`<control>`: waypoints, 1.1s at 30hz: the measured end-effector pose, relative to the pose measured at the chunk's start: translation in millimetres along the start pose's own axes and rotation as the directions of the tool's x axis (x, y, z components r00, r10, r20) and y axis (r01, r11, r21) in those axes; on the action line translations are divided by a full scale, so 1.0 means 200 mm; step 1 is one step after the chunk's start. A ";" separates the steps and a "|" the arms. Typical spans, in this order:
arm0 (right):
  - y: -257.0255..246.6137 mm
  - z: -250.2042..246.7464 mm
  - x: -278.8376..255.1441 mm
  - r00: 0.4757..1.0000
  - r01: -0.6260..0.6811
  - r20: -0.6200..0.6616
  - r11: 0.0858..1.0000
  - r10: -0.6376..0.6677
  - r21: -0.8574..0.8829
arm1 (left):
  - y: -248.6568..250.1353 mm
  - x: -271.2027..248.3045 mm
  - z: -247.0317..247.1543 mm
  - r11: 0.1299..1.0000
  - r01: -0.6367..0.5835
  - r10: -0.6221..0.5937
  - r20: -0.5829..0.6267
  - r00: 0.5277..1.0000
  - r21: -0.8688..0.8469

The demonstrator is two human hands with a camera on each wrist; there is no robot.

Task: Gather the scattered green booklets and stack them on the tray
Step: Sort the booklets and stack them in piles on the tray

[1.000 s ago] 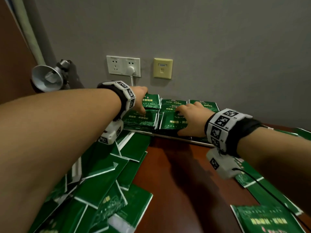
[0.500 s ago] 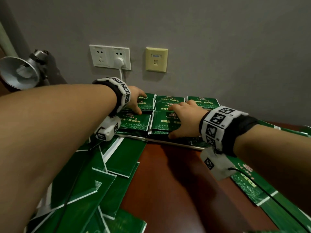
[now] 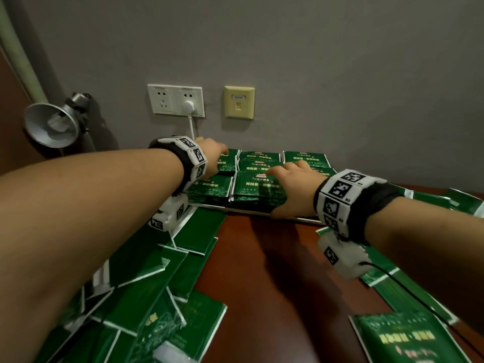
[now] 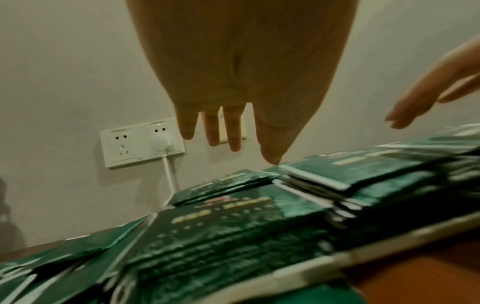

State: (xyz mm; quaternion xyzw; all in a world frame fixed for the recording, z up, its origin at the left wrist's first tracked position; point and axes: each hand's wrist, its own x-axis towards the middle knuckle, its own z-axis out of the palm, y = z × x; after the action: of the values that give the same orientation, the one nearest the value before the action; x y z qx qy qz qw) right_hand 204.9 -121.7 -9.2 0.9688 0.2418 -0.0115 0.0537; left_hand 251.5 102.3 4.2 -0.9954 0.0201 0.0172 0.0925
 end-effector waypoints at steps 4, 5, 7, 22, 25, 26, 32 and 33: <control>0.06 0.00 -0.23 0.998 -0.008 0.055 1.000 0.010 -0.030 | 0.20 -0.22 -0.04 0.993 -0.094 0.091 -0.043 0.995 -0.076; 0.08 0.01 -0.30 0.997 -0.017 0.073 0.999 0.021 -0.051 | 0.27 -0.28 -0.05 0.988 -0.124 0.119 -0.055 0.991 -0.094; 0.13 0.05 -0.44 0.992 -0.057 0.109 0.995 0.066 -0.087 | 0.43 -0.41 -0.06 0.971 -0.209 0.198 -0.099 0.975 -0.116; 0.50 0.36 -1.25 0.929 -0.281 0.240 0.959 0.282 -0.039 | 1.52 -1.19 0.20 0.901 -0.370 0.415 0.205 0.886 -0.225; 0.50 0.39 -1.26 0.938 -0.277 0.209 0.961 0.275 -0.016 | 1.50 -1.18 0.18 0.911 -0.345 0.388 0.182 0.903 -0.227; 0.50 0.39 -1.25 0.940 -0.275 0.205 0.961 0.272 -0.013 | 1.49 -1.18 0.16 0.911 -0.334 0.381 0.182 0.907 -0.241; 0.49 0.38 -1.16 0.952 -0.239 0.171 0.966 0.253 -0.098 | 1.35 -1.15 0.13 0.902 -0.250 0.335 0.204 0.920 -0.351; 0.49 0.38 -1.14 0.953 -0.240 0.161 0.963 0.258 -0.123 | 1.32 -1.14 0.13 0.898 -0.242 0.330 0.199 0.923 -0.367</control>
State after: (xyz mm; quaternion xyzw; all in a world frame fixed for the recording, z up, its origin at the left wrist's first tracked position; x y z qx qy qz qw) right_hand 50.0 -322.3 -64.3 0.9827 0.1122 -0.0774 0.1252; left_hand 12.5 -144.2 -61.9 -0.9717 0.1519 0.1624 -0.0802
